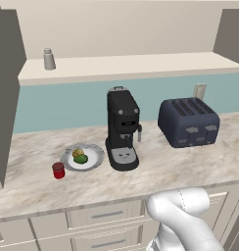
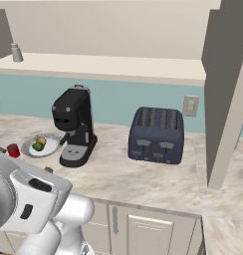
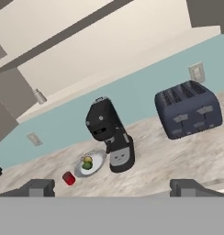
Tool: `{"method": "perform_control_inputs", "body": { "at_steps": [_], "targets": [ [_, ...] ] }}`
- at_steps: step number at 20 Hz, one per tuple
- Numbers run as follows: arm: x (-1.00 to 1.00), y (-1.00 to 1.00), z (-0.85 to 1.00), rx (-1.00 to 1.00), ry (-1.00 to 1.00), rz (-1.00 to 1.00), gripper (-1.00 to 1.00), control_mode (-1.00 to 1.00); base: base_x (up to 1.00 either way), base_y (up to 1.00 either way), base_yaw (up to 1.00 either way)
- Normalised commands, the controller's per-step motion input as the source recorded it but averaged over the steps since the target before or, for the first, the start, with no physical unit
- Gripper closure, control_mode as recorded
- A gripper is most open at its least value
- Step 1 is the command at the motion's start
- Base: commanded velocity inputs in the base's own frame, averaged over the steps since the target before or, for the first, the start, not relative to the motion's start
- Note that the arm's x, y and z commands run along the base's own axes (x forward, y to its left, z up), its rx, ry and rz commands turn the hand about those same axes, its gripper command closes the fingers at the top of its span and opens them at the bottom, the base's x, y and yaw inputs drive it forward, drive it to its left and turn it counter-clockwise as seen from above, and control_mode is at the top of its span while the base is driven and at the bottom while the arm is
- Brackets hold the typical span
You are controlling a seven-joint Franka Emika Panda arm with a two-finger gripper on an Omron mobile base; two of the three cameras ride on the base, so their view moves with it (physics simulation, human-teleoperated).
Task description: Pick the avocado and bread from the counter and place them on the plate. Then pick the jam from the cabinet and place it next to the plate. Lastly close the cabinet door.
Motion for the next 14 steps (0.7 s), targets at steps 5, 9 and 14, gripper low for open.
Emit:
{"method": "perform_control_inputs", "body": {
  "at_steps": [5, 9, 14],
  "targets": [
    [0.0, 0.0, 0.0, 0.0, 0.0, 0.0, -1.0, -1.0, 0.0, 0.0, 0.0],
    [-0.1, -0.08, 0.0, 0.0, 0.0, 0.0, -1.0, -1.0, 0.0, 0.0, 0.0],
    [-0.14, -0.09, 0.0, 0.0, 0.0, 0.0, -1.0, -1.0, 0.0, 0.0, 0.0]
  ]
}}
